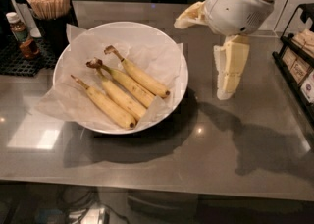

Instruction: Pick banana from white bowl

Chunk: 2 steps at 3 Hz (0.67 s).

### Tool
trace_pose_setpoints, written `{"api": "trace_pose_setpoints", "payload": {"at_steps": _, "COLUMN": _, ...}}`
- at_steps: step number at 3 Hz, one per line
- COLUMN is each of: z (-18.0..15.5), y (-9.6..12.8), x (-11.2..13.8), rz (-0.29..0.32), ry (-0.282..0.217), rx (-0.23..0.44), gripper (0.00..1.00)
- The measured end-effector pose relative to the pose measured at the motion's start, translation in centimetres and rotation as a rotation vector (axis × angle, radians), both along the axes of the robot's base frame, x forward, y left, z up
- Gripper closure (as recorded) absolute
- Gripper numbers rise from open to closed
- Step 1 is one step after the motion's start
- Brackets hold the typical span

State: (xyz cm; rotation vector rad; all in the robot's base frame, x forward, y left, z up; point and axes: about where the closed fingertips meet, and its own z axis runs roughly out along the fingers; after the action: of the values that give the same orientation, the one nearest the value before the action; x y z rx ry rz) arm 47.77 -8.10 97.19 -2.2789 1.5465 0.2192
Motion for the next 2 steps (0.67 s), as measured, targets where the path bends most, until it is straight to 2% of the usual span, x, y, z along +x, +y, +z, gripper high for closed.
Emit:
{"api": "trace_pose_setpoints", "payload": {"at_steps": 1, "z": -0.3, "y": 3.1, "x": 1.6, "rz": 0.078, "ry": 0.015, "rx": 0.024, "gripper": 0.00}}
{"api": "trace_pose_setpoints", "payload": {"at_steps": 2, "z": -1.7, "y": 5.4, "x": 3.9, "rz": 0.057, "ry": 0.048, "rx": 0.023, "gripper": 0.00}}
